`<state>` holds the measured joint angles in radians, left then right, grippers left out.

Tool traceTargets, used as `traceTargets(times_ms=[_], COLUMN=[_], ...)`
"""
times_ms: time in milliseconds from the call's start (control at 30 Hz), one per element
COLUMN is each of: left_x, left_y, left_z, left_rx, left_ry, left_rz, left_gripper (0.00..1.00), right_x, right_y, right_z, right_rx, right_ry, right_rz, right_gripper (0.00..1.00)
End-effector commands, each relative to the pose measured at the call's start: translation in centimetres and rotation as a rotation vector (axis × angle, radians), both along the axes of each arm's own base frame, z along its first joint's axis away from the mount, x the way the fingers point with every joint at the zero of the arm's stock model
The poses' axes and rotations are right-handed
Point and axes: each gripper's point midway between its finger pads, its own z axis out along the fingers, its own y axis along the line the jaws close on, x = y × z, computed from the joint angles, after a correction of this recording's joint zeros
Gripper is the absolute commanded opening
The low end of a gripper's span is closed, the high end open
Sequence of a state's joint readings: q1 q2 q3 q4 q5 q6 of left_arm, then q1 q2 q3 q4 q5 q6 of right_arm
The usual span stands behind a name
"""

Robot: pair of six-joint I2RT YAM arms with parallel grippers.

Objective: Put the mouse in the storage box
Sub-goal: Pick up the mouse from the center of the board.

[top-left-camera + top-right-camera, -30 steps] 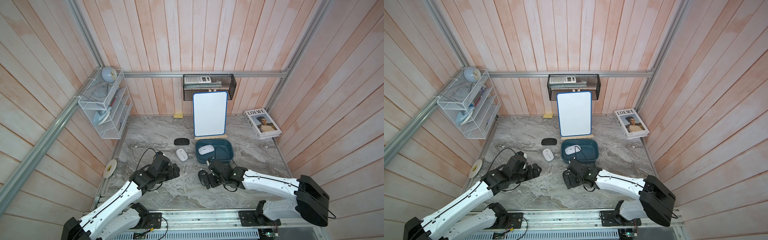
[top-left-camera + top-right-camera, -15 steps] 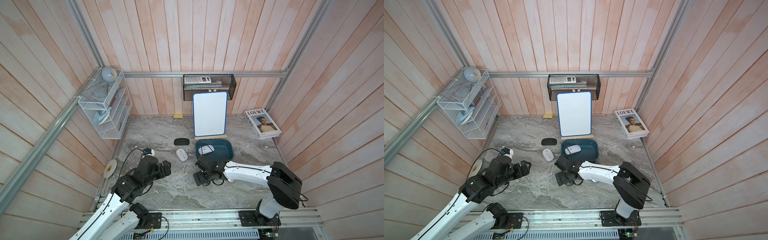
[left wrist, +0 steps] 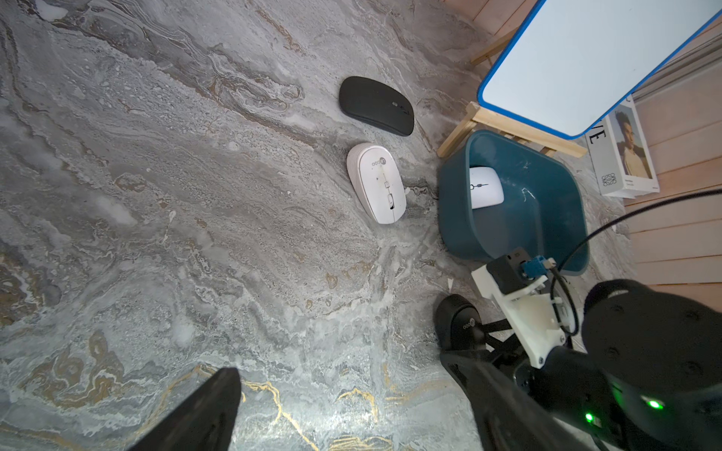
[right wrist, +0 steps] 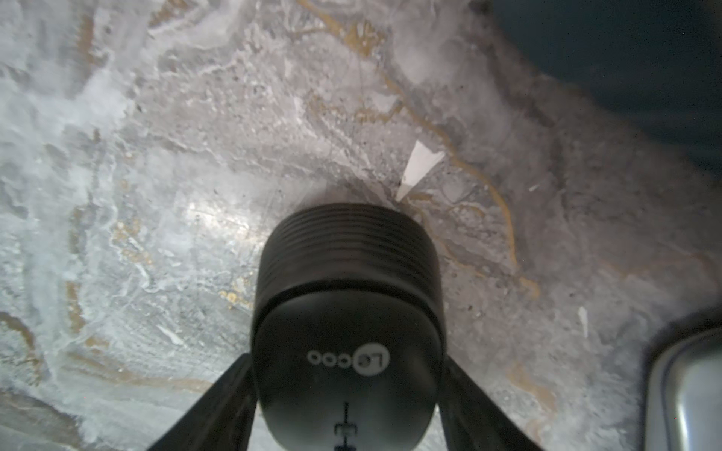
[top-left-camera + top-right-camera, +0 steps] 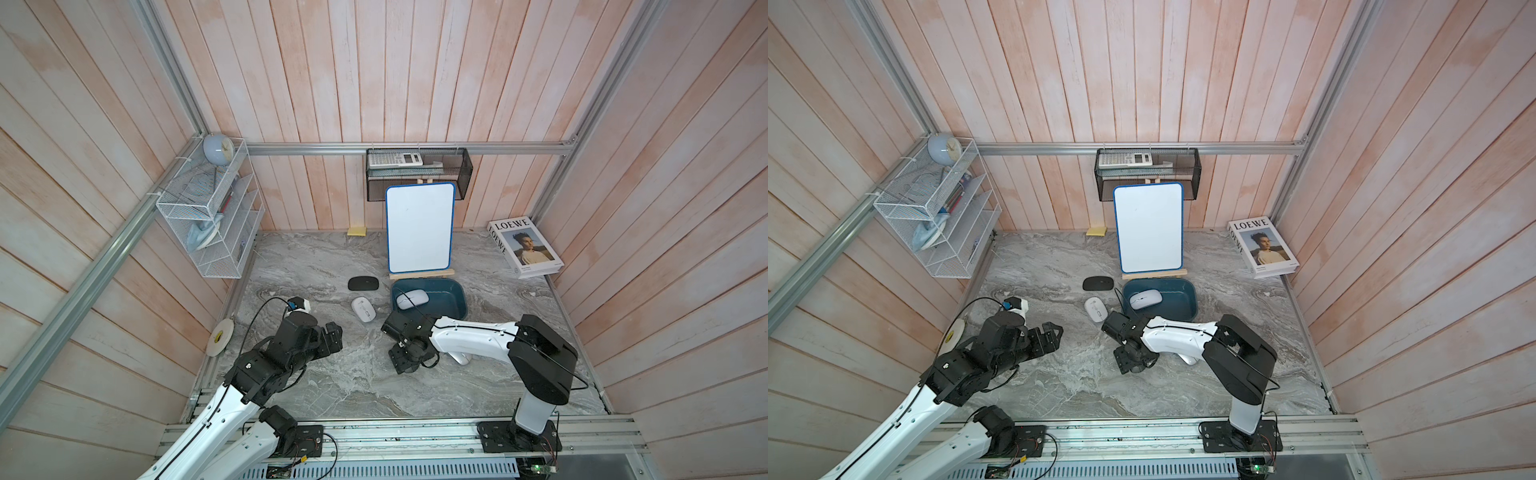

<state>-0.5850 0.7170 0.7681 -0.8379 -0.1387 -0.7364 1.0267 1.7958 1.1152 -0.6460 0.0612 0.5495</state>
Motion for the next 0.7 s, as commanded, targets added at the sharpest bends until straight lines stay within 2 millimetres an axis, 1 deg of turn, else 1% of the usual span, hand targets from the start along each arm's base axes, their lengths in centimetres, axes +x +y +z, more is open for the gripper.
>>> traceTargets(times_ms=[0, 167, 367, 533, 600, 667], left_x=[0.1, 0.0, 0.0, 0.0, 0.0, 0.0], left_y=[-0.1, -0.1, -0.2, -0.3, -0.3, -0.3], left_z=[-0.2, -0.1, -0.2, -0.3, -0.3, -0.3], left_rx=[0.006, 0.0, -0.002, -0.004, -0.004, -0.003], left_ry=[-0.008, -0.009, -0.007, -0.004, -0.004, -0.004], left_rz=[-0.013, -0.018, -0.02, -0.022, -0.023, -0.023], left_gripper=[0.96, 0.96, 0.96, 0.96, 0.96, 0.96], right_x=[-0.5, -0.5, -0.4, -0.2, -0.1, 0.1], right_y=[-0.3, -0.1, 0.0, 0.4, 0.6, 0.7], right_z=[-0.2, -0.6, -0.6, 0.8, 1.6, 3.0], right_rx=[-0.038, -0.054, -0.068, -0.025, -0.001, 0.025], right_ry=[0.024, 0.036, 0.032, -0.002, -0.013, -0.035], right_rz=[0.005, 0.009, 0.011, 0.011, 0.01, 0.011], right_gripper=[0.74, 0.73, 0.66, 0.59, 0.57, 0.56])
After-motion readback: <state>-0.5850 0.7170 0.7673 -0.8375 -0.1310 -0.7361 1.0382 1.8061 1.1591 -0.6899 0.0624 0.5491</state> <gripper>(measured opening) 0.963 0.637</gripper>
